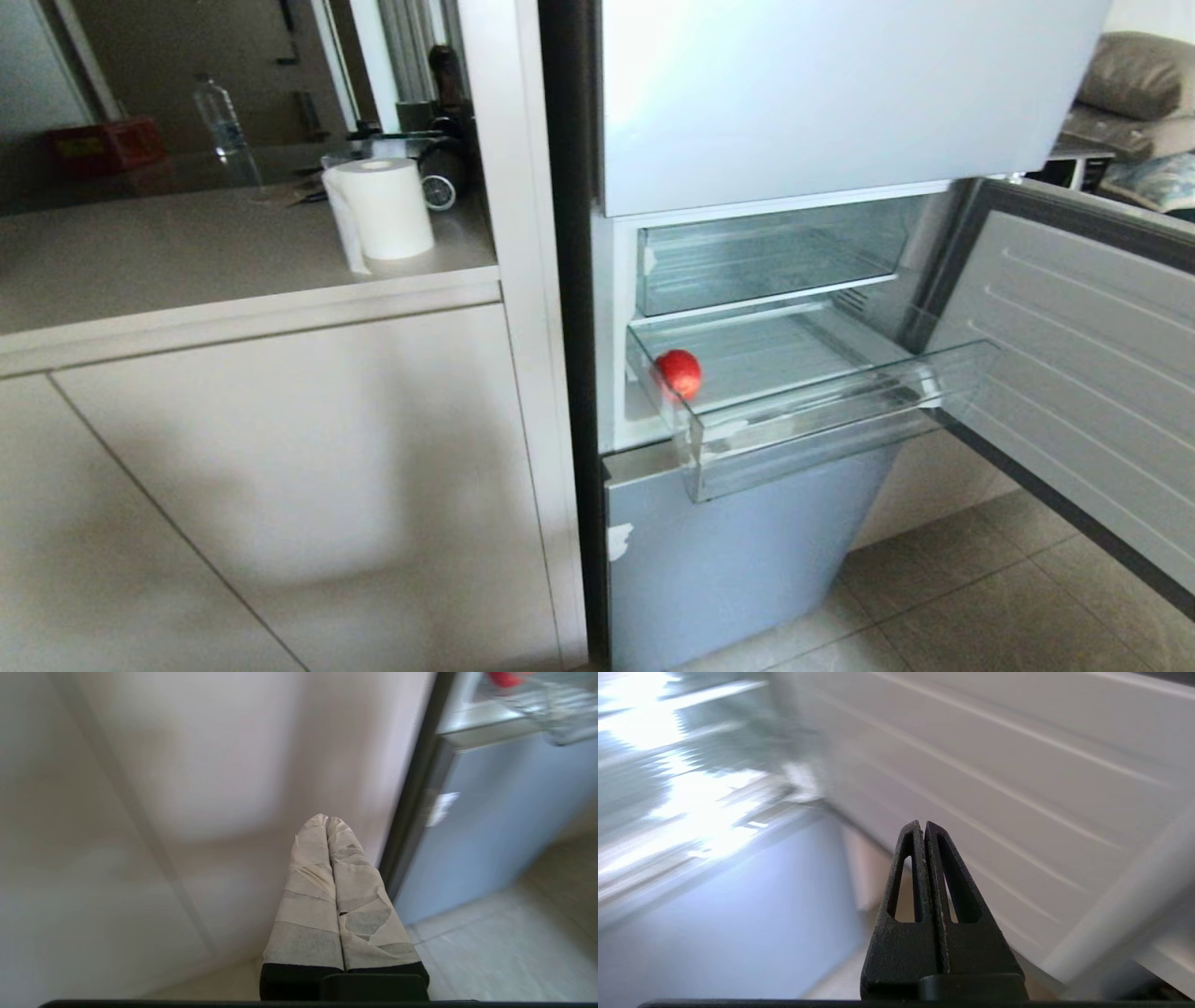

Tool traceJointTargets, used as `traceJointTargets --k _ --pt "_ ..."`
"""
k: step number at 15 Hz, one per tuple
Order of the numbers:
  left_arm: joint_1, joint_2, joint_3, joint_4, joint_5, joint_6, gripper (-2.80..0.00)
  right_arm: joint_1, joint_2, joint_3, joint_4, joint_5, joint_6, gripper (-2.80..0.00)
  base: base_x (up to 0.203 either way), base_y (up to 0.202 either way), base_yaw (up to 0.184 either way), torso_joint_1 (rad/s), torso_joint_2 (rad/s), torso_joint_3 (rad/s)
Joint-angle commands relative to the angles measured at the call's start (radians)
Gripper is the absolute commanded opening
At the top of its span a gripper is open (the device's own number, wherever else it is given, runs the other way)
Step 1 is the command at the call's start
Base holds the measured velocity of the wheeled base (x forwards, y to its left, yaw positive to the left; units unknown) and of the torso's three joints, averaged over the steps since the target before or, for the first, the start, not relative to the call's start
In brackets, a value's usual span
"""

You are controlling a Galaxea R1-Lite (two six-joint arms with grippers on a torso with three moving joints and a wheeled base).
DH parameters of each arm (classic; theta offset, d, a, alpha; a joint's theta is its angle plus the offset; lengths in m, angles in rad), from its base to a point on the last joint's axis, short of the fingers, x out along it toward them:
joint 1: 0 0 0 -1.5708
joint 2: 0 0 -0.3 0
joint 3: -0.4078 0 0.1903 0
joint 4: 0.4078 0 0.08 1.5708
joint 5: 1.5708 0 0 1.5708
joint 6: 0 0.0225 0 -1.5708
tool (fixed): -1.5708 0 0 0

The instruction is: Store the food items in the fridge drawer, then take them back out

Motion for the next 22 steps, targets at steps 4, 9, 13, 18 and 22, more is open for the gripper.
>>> traceJointTargets --k 4,9,13,18,22 --pt "0.000 0.000 0.000 0.001 0.000 -0.001 -2.80 0.109 0.043 0.005 -0.002 0.003 -0.007 -2.80 0.002 -0.004 0.164 0.002 0.00 0.002" --pt "0.000 0.000 0.000 0.001 0.000 0.000 -2.80 0.477 0.121 0.004 -0.003 -0.119 0.001 -2.80 0.000 -0.001 0.017 0.000 0.00 0.000" --pt "0.000 0.000 0.000 0.001 0.000 0.000 -2.80 0.898 0.266 -0.152 0.083 -0.455 0.037 -2.80 0.000 0.000 0.000 0.000 0.00 0.000" --pt "0.000 0.000 0.000 0.001 0.000 0.000 -2.80 0.993 0.475 -0.589 0.530 -0.484 0.121 -2.80 0.000 0.000 0.000 0.000 0.00 0.000" --pt "0.000 0.000 0.000 0.001 0.000 0.000 -2.80 1.024 0.662 -0.733 0.580 -0.470 0.122 -2.80 0.000 0.000 0.000 0.000 0.00 0.000"
